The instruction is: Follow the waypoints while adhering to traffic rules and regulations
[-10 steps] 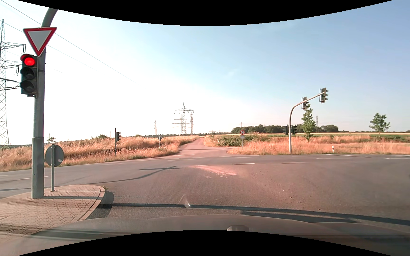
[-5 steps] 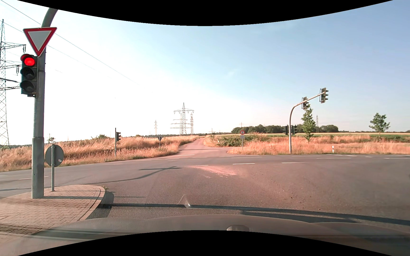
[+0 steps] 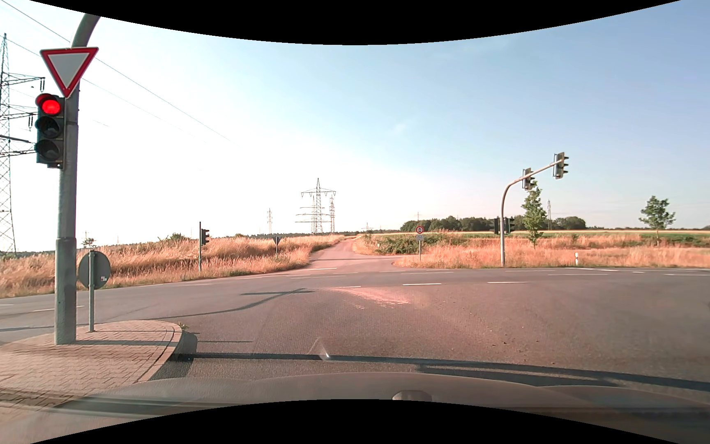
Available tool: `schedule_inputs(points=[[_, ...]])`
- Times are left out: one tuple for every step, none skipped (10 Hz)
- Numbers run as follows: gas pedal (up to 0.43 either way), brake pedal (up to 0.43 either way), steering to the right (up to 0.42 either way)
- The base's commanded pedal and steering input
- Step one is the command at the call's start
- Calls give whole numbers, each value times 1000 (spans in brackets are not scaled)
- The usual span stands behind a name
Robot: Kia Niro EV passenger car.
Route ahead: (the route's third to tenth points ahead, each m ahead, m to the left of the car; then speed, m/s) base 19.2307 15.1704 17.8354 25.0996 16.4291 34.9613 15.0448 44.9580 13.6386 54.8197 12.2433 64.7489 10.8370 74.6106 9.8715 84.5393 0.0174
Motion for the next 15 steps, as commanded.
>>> schedule_inputs(points=[[0,280,-27],[0,280,-27],[0,274,-27],[0,280,-27],[0,280,-27],[0,280,-27],[0,280,-27],[0,280,-29],[0,280,-33],[0,280,-34],[0,280,-35],[0,280,-35],[0,280,-35],[0,280,-37],[0,280,-38]])
